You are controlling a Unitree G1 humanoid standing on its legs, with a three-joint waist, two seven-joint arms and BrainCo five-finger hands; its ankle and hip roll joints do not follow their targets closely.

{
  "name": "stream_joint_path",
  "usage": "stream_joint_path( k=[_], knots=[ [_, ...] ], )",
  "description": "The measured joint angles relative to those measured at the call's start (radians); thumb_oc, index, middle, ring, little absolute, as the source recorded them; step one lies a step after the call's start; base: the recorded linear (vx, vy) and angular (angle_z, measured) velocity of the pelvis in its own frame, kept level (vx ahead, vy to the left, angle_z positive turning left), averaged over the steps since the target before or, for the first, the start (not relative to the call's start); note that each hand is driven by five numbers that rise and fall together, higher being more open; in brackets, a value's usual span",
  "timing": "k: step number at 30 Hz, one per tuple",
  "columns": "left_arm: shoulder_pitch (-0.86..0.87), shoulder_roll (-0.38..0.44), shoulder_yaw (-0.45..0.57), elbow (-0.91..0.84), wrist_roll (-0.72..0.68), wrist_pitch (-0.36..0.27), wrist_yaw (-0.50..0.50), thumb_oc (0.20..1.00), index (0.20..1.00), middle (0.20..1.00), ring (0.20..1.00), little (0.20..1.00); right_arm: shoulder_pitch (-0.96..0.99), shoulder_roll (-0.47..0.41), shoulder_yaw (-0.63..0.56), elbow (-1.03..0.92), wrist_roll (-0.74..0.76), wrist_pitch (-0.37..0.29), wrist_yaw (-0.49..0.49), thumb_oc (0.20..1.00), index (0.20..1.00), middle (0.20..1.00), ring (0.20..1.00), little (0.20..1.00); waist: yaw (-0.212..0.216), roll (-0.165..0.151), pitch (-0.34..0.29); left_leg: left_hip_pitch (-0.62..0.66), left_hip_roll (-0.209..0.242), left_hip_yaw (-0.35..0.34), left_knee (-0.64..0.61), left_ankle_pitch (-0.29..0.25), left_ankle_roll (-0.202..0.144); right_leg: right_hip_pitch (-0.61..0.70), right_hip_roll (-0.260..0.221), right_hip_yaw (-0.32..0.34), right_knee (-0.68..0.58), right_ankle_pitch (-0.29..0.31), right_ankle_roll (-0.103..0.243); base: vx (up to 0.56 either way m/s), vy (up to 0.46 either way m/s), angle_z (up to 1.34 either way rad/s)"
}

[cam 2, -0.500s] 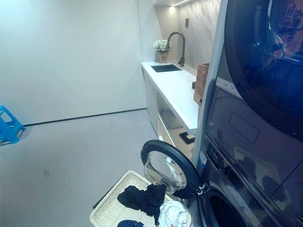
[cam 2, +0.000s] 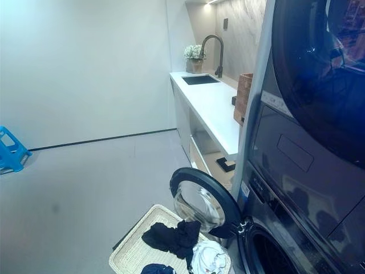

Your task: Put the clothes into the washing machine.

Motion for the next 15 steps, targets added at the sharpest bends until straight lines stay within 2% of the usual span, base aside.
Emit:
stream_joint_path(
  k=[2, 6, 7, 8, 10, 15],
  knots=[
    [-0.004, 0.005, 0.0, -0.008, -0.011, -0.001, 0.013, 1.0, 1.0, 1.0, 1.0, 1.0, -0.001, -0.009, 0.0, -0.004, 0.006, 0.0, 0.0, 1.0, 1.0, 1.0, 1.0, 1.0, 0.001, -0.001, 0.019, -0.004, 0.0, 0.0, 0.0, 0.0, 0.0, -0.008, 0.0, 0.0, 0.0, 0.0, 0.0, 0.02, -0.004, 0.0],
    [-0.036, 0.017, -0.004, -0.041, -0.109, -0.066, 0.097, 1.0, 1.0, 1.0, 1.0, 1.0, -0.039, -0.026, 0.011, -0.017, 0.051, 0.0, -0.013, 1.0, 1.0, 1.0, 1.0, 1.0, 0.0, 0.013, 0.065, -0.085, 0.001, -0.002, 0.014, 0.019, -0.005, -0.091, 0.001, -0.001, 0.008, 0.012, -0.002, -0.21, 0.012, 0.0],
    [-0.083, 0.022, -0.005, -0.07, -0.136, -0.104, 0.137, 1.0, 1.0, 1.0, 1.0, 1.0, -0.084, -0.037, 0.014, -0.019, 0.064, -0.002, -0.017, 1.0, 1.0, 1.0, 1.0, 1.0, 0.001, 0.023, 0.097, -0.139, 0.001, -0.009, 0.027, 0.033, -0.004, -0.142, 0.001, -0.002, 0.025, 0.02, -0.001, -0.24, 0.001, 0.2],
    [-0.144, 0.028, -0.002, -0.117, -0.167, -0.139, 0.191, 1.0, 1.0, 1.0, 1.0, 1.0, -0.138, -0.051, 0.017, -0.023, 0.085, -0.011, -0.024, 1.0, 1.0, 1.0, 1.0, 1.0, 0.0, 0.034, 0.156, -0.193, -0.003, -0.01, 0.035, 0.058, 0.0, -0.188, 0.002, -0.011, 0.037, 0.038, -0.005, -0.23, -0.001, 0.29],
    [-0.218, 0.046, -0.001, -0.185, -0.195, -0.187, 0.259, 1.0, 1.0, 1.0, 1.0, 1.0, -0.193, -0.059, 0.017, -0.021, 0.111, -0.021, -0.035, 1.0, 1.0, 1.0, 1.0, 1.0, 0.002, 0.046, 0.231, -0.243, -0.002, -0.01, 0.036, 0.086, 0.004, -0.227, 0.003, -0.026, 0.046, 0.048, -0.008, -0.15, -0.009, 0.33],
    [-0.368, 0.114, -0.002, -0.287, -0.205, -0.263, 0.407, 1.0, 1.0, 1.0, 1.0, 1.0, -0.35, -0.065, 0.023, -0.027, 0.164, -0.04, -0.061, 1.0, 1.0, 1.0, 1.0, 1.0, 0.011, 0.052, 0.345, -0.361, 0.0, -0.025, 0.084, 0.1, 0.005, -0.35, 0.007, -0.033, 0.114, 0.04, -0.005, -0.15, -0.017, 0.06]
  ],
)
